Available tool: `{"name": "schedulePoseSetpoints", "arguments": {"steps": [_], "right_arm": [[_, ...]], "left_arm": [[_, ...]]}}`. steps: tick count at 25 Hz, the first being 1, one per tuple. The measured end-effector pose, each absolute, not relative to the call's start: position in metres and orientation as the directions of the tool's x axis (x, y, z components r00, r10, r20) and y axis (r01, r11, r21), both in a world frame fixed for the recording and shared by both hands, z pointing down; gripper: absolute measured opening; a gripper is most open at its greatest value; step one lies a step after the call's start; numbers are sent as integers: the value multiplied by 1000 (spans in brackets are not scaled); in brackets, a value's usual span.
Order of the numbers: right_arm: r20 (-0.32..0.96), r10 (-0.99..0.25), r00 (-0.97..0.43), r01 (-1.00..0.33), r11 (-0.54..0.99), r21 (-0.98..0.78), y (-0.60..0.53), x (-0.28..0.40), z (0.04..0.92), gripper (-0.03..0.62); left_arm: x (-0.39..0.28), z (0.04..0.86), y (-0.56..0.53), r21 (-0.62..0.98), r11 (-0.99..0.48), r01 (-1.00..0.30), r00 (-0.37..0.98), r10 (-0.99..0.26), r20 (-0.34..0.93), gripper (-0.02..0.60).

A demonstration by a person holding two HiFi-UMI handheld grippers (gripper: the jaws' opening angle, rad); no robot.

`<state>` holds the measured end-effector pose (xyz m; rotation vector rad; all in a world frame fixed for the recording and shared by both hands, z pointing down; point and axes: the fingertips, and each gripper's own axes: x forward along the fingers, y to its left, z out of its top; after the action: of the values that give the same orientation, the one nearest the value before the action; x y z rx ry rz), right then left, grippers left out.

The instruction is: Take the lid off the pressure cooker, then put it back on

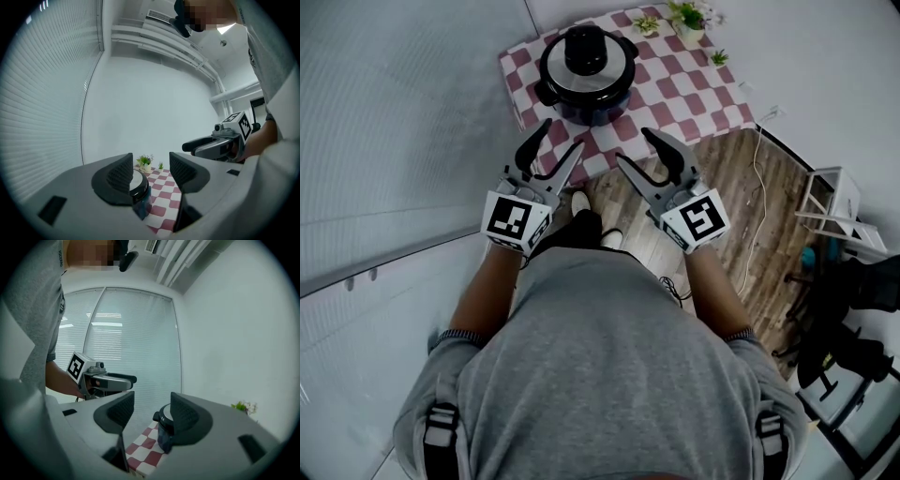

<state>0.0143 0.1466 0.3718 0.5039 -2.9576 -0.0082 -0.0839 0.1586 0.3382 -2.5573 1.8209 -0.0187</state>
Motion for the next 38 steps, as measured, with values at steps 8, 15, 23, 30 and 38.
{"name": "schedulePoseSetpoints", "arguments": {"steps": [8,15,23,30,38], "right_arm": [[166,-351,-921,-347,936,53,108,-10,374,238],[193,-356,-914,-350,935,66,67,-48,374,245],[254,-363,-897,-358,931,66,35,-85,391,268],[306,-334,-892,-329,942,69,5,-100,407,272],[382,-258,-888,-249,966,73,-30,-110,430,276]], "left_arm": [[-107,345,115,-1,-357,-934,357,-934,-3,261],[-137,350,73,-1,-386,-922,386,-922,4,262],[-169,368,38,0,-433,-901,433,-900,48,262],[-183,392,9,16,-457,-889,455,-883,114,262],[-175,419,-18,-17,-499,-866,485,-848,214,267]]}}
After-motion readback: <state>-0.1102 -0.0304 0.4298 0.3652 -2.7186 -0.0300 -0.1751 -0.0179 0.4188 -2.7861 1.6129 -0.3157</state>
